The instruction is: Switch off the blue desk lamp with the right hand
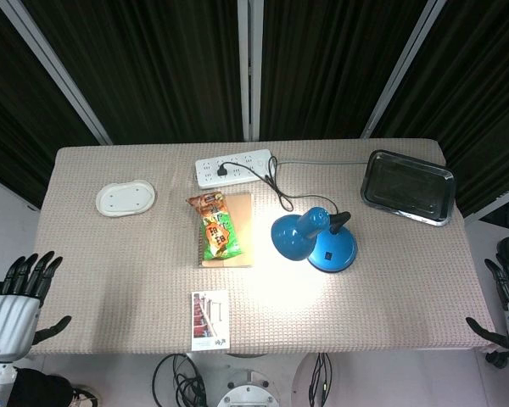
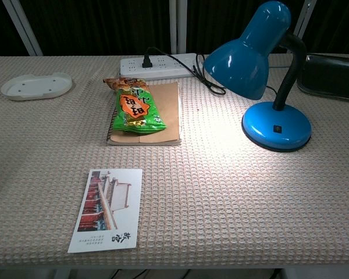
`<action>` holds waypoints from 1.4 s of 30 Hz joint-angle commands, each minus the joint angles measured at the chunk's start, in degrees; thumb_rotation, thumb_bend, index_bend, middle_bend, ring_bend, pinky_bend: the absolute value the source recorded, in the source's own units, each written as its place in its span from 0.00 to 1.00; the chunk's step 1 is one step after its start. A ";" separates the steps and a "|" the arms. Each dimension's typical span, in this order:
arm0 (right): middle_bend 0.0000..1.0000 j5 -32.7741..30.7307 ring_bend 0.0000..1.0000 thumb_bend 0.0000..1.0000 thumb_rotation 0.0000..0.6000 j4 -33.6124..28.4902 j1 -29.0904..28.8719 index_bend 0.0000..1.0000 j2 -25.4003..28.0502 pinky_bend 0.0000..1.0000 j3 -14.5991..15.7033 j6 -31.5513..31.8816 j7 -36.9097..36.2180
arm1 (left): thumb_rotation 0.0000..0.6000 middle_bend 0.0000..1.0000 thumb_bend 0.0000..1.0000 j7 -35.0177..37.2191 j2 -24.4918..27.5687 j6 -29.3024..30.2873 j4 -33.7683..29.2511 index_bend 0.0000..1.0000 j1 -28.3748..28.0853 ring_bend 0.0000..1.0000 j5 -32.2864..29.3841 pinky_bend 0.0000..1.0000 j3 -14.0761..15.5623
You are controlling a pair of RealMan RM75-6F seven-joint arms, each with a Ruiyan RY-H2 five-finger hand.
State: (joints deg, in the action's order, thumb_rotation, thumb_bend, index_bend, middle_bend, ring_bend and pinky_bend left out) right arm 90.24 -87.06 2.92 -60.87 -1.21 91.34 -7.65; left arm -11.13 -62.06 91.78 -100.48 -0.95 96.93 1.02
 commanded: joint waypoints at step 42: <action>0.92 -10.03 0.73 0.29 1.00 -13.02 -20.93 0.00 -8.75 0.67 -2.16 -32.74 26.91 | 1.00 0.00 0.00 2.81 -3.17 -1.95 4.85 0.00 -0.71 0.00 -1.34 0.00 0.66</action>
State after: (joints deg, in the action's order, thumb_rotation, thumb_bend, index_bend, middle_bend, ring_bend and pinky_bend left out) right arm 82.99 -98.84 -15.50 -68.87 -3.21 62.51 16.75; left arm -8.32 -65.23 89.83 -95.62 -1.67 95.60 1.68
